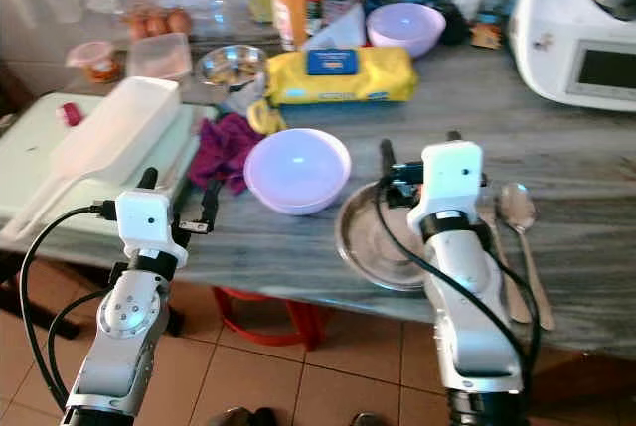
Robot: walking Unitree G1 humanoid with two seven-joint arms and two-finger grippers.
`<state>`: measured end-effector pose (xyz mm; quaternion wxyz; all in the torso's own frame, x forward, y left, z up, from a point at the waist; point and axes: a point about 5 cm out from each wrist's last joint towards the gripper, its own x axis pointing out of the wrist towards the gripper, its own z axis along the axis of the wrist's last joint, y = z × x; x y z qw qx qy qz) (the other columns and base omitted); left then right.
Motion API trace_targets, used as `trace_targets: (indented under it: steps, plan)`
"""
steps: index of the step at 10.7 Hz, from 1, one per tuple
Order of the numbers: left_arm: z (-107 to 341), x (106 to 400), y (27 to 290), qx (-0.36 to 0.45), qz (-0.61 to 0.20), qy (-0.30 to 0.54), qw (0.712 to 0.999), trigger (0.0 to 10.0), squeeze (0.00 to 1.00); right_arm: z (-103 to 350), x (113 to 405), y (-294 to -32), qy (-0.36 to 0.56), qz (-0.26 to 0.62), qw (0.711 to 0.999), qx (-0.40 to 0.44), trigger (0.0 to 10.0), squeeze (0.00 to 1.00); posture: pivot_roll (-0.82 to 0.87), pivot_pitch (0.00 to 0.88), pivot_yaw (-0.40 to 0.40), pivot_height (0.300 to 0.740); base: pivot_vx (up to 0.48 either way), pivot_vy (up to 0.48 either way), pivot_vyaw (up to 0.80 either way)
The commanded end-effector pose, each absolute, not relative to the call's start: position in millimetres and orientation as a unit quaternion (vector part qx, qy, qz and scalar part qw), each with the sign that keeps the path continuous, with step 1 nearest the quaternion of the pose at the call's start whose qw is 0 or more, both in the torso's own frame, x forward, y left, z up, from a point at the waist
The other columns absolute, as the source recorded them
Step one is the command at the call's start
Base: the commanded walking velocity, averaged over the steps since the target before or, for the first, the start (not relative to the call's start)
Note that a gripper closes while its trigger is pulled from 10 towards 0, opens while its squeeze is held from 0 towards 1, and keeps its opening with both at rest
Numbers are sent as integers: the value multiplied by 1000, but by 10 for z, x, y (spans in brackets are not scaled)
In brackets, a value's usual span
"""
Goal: Setting the table
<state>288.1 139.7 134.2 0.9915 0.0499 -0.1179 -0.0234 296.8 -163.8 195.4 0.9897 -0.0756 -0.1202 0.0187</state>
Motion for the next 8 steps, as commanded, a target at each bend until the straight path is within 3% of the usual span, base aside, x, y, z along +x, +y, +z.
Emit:
trace_targets:
  steps: [1, 4, 8]
  plan:
    - [1341, 2878, 1430, 60, -14, -113, 992, 10000, 0, 1965, 2963, -1642, -128, 14, 989, -76, 10000, 0, -120, 133, 76, 740, 0, 0, 0]
    - [1352, 2885, 1445, 63, -13, -111, 992, 10000, 0, 1987, 2975, -1659, -138, 5, 988, -76, 10000, 0, -122, 135, 77, 740, 0, 0, 0]
    - [1354, 2904, 1423, 60, -20, -109, 992, 10000, 0, 2003, 2976, -1687, -141, -2, 987, -79, 10000, 0, -132, 136, 78, 740, -158, 0, 0]
